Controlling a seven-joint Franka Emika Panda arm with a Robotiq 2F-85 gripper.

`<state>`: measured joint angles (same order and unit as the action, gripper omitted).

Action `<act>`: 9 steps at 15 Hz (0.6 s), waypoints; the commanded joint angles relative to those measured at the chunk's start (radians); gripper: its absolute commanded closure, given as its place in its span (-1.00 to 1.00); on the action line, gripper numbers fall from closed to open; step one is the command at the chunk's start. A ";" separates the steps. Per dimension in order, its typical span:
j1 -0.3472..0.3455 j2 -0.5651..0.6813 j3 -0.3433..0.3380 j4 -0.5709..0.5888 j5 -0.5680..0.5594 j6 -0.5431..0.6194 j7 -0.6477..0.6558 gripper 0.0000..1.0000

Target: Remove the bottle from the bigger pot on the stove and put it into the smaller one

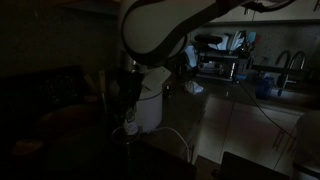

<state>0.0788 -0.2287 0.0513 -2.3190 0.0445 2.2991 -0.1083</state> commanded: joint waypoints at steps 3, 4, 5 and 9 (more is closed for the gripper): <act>-0.009 0.033 0.005 -0.020 -0.022 0.129 0.035 0.47; -0.010 0.039 0.005 -0.020 -0.022 0.144 0.035 0.47; -0.010 0.044 0.004 -0.020 -0.022 0.155 0.035 0.47; -0.012 0.056 0.005 -0.030 -0.022 0.175 0.037 0.47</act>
<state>0.0735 -0.1708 0.0513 -2.3317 0.0433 2.4403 -0.1082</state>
